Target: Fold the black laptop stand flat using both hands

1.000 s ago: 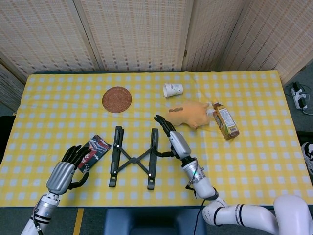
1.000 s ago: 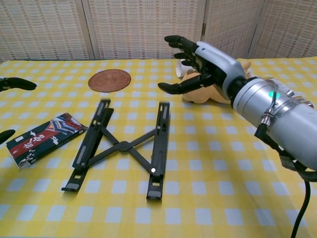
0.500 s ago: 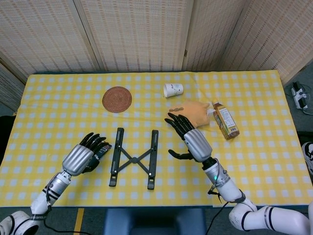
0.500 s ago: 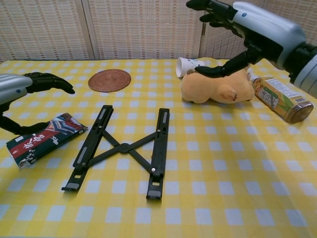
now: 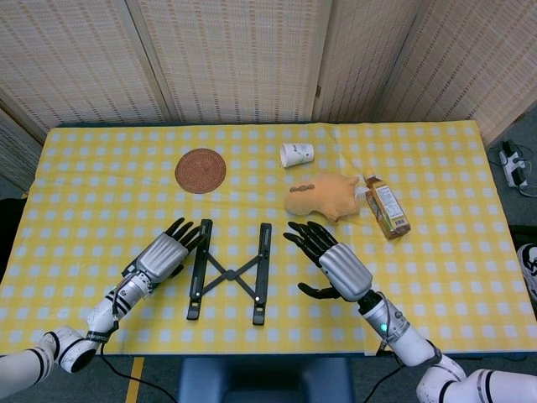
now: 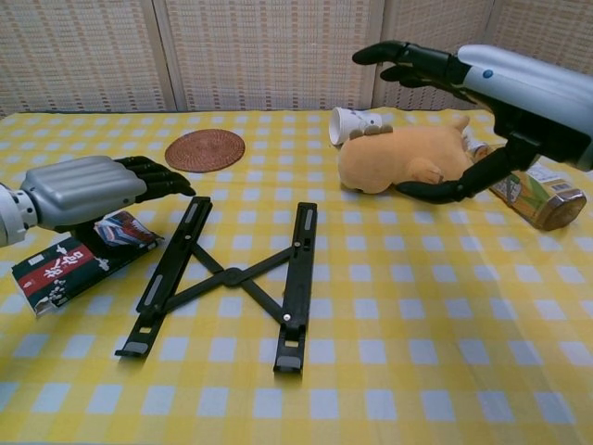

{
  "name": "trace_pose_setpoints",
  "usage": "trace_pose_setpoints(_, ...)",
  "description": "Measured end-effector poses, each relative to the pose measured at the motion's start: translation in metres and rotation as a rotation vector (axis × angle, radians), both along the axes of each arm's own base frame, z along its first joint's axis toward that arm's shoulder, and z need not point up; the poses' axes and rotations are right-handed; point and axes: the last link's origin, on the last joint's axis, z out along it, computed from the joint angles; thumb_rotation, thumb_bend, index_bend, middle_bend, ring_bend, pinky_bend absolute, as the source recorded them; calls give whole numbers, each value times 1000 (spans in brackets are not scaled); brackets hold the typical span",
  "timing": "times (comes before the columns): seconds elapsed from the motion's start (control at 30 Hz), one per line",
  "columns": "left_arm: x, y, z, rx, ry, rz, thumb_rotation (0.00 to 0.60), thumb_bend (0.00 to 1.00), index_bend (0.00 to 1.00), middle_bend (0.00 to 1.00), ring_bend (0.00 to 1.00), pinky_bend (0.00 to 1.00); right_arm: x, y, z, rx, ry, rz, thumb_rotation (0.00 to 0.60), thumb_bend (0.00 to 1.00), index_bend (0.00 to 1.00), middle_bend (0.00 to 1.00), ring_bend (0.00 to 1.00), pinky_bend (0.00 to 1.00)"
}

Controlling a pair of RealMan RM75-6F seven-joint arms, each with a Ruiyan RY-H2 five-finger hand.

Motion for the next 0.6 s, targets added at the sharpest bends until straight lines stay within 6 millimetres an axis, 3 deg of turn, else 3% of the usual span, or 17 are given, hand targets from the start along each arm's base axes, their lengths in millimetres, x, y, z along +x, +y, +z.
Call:
trace_pose_setpoints(0.27, -7, 3, -7, 20, 66, 11, 600, 288, 52, 25, 0, 0, -4, 1, 0, 8, -8, -7, 600, 307, 0, 0, 0, 0)
trace_pose_setpoints(0.6, -2, 12, -23, 25, 52, 22, 600, 284, 51, 22, 0, 0, -9, 2, -1, 18, -5, -20, 600, 307, 0, 0, 0, 0)
